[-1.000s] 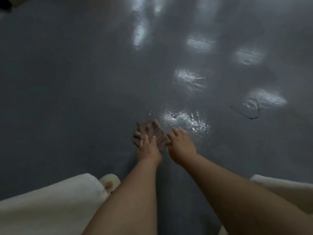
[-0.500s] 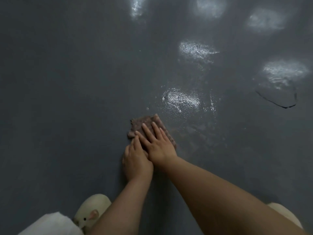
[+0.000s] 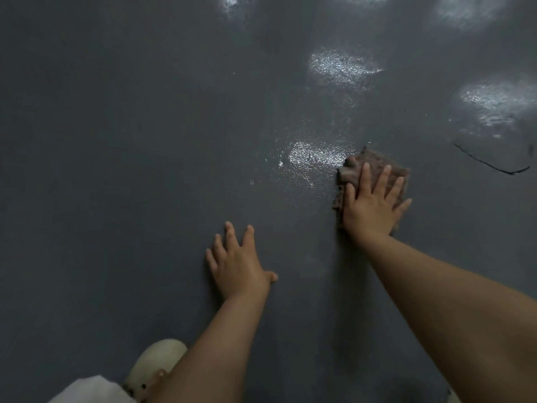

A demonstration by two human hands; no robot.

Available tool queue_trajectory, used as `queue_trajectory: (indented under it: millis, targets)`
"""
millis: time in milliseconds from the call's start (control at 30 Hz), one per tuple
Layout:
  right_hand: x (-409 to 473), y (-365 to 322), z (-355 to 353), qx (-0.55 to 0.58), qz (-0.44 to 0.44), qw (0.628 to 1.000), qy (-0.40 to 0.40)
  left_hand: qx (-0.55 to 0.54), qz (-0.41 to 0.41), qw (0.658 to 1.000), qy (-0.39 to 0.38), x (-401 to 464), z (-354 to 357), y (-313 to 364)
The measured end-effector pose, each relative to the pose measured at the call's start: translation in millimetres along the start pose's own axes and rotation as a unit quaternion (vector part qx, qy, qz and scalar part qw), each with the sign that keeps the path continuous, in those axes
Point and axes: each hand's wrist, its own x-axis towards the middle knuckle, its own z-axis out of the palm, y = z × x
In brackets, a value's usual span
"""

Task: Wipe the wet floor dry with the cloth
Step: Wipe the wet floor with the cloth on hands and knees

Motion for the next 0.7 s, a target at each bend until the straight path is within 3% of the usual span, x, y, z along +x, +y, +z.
queue_trajectory:
  millis: [67,167,300,433,500,567,700]
  targets:
    - [3,-25,3,0.025,0.010,1.000,0.003,0.001,-0.001,1.000,-0.001,1,2,-1]
    - [12,-67,5,0.012,-0.050,0.999,-0.004,-0.007,-0.006,1.000,-0.003,1,2,0]
    - [0,-122,16,-0.041,-0.244,0.969,-0.021,-0.006,-0.006,1.000,-0.005,1,3,0]
    - [-26,-139,29,-0.107,-0.440,0.890,-0.042,-0.017,-0.007,1.000,0.002,2,4,-2]
    - [-18,-133,26,-0.104,-0.454,0.884,-0.035,-0.020,-0.011,1.000,0.007,2,4,-1]
    - [0,-126,20,-0.089,-0.426,0.900,-0.021,-0.023,-0.014,1.000,0.010,2,4,1]
    - [51,-96,-4,-0.048,-0.282,0.958,0.005,-0.040,-0.018,0.999,0.000,2,2,2]
